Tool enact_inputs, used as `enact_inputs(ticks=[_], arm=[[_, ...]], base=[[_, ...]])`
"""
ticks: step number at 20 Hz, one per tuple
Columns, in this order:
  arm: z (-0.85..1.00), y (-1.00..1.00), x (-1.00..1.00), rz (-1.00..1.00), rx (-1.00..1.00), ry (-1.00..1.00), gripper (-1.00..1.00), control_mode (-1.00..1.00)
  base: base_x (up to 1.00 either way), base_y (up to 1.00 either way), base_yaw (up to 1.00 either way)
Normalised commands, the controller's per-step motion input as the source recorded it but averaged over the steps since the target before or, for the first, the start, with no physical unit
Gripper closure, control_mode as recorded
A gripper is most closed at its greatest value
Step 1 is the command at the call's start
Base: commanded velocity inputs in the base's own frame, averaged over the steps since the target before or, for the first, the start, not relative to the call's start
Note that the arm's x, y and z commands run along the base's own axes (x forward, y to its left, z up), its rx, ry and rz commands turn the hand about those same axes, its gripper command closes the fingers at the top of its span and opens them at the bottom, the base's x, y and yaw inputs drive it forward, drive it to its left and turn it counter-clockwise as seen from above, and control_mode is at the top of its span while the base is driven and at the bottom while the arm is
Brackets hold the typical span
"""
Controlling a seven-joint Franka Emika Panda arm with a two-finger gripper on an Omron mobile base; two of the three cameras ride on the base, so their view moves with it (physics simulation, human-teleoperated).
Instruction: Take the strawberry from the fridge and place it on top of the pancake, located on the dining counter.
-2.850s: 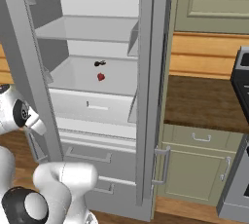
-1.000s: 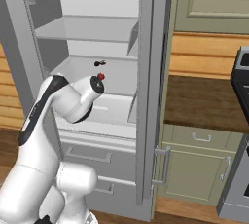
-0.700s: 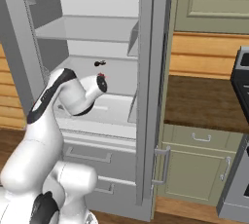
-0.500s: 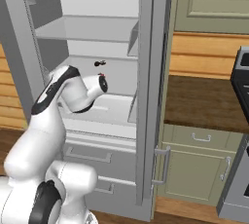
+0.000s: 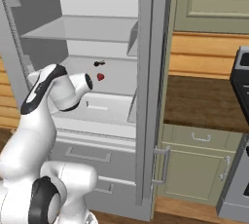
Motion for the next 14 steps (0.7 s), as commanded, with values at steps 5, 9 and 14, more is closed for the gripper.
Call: enact_inputs(ticks=[5,9,14], arm=[[0.00,0.92,-0.69,0.13,0.00,0.00,-1.00,-1.00],[0.00,1.00,-0.11,0.10,-0.01,0.00,-1.00,-1.00],[-0.06,0.97,0.00,0.09,-0.01,0.00,-1.00,-1.00]], base=[[0.00,0.00,0.00],[0.00,0.00,0.00],[0.00,0.00,0.00]])
